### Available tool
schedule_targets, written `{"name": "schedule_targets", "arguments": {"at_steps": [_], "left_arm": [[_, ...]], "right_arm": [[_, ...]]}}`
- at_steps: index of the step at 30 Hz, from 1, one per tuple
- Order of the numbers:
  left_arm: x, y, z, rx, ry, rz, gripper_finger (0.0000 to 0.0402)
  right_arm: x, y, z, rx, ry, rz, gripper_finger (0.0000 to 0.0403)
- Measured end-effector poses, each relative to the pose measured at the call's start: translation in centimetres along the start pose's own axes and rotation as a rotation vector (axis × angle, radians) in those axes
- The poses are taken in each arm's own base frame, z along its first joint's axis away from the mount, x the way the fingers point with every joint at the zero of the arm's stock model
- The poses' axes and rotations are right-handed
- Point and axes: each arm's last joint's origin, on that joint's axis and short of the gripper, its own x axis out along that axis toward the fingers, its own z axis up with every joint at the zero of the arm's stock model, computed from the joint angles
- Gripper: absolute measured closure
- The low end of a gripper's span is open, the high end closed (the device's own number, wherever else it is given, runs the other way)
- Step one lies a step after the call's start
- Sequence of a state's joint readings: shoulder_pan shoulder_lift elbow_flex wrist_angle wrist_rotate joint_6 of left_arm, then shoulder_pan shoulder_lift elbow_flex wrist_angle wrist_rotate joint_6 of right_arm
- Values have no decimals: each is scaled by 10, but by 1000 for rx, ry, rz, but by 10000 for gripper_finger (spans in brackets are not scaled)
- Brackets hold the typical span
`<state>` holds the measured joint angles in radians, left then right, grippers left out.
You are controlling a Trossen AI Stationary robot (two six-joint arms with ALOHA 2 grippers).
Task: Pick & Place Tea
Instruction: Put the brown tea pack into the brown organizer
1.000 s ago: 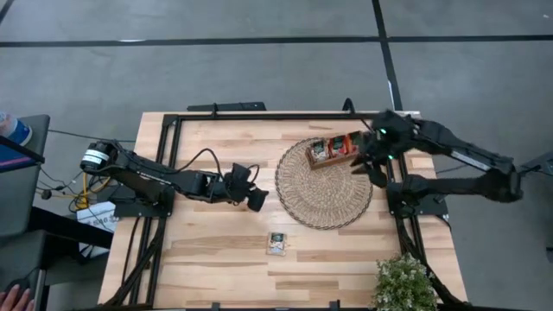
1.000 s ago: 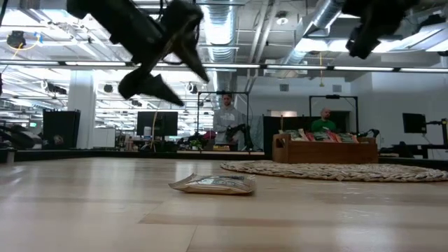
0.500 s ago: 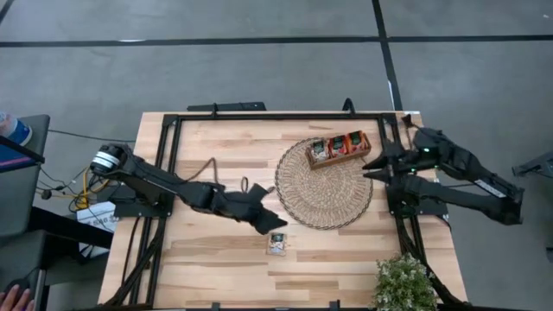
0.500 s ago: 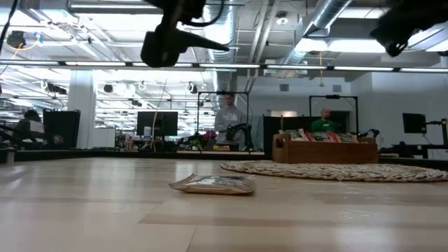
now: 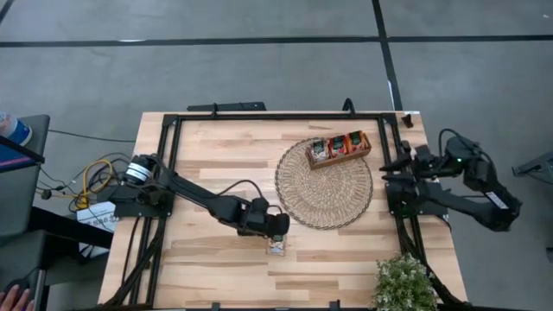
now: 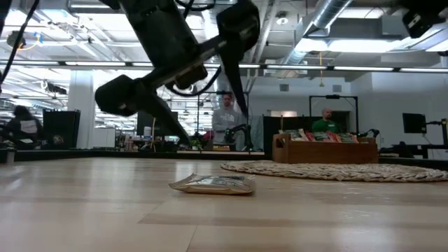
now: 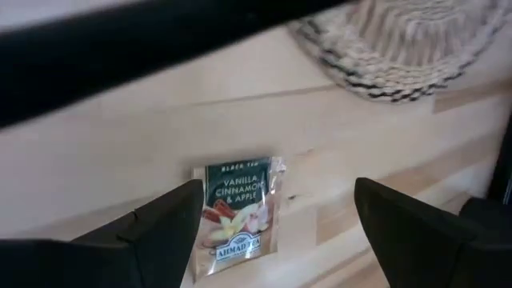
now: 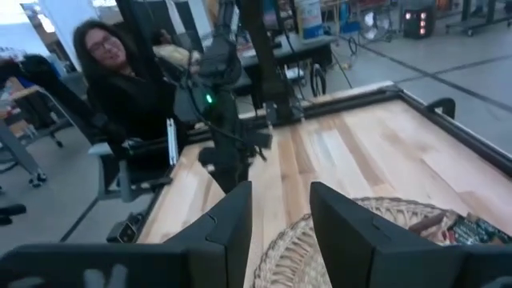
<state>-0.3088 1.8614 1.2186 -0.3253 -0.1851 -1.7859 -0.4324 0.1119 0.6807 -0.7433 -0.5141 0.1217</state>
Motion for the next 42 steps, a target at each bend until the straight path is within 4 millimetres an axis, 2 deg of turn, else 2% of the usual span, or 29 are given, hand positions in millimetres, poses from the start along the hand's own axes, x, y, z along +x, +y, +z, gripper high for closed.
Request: {"name": "schedule_targets", "arguments": {"at_steps": [6, 13, 20, 28, 30, 34, 38, 42], "left_arm": [[1, -4, -2, -19, 39, -39, 83], [0, -12, -3, -27, 48, -116, 83], [-4, -13, -1, -60, -175, -138, 83], [-43, -53, -7, -5, -268, -33, 83], [-46, -65, -10, 3, -274, -14, 83], [-27, -75, -20, 24, -207, 110, 83], [5, -62, -32, -46, -97, 354, 83], [11, -63, -39, -113, -58, 377, 83]], "right_arm": [[-10, 5, -6, 0, -22, -1, 284], [-10, 4, -9, 3, 0, -14, 284], [-10, 4, -11, 1, 19, -18, 284], [-10, 4, -14, 11, 47, -26, 284], [-10, 4, -14, 11, 46, -26, 284], [-10, 3, -14, 11, 46, -26, 284], [-10, 4, -13, 7, 39, -26, 284], [-10, 4, -13, 20, 39, -26, 284]]}}
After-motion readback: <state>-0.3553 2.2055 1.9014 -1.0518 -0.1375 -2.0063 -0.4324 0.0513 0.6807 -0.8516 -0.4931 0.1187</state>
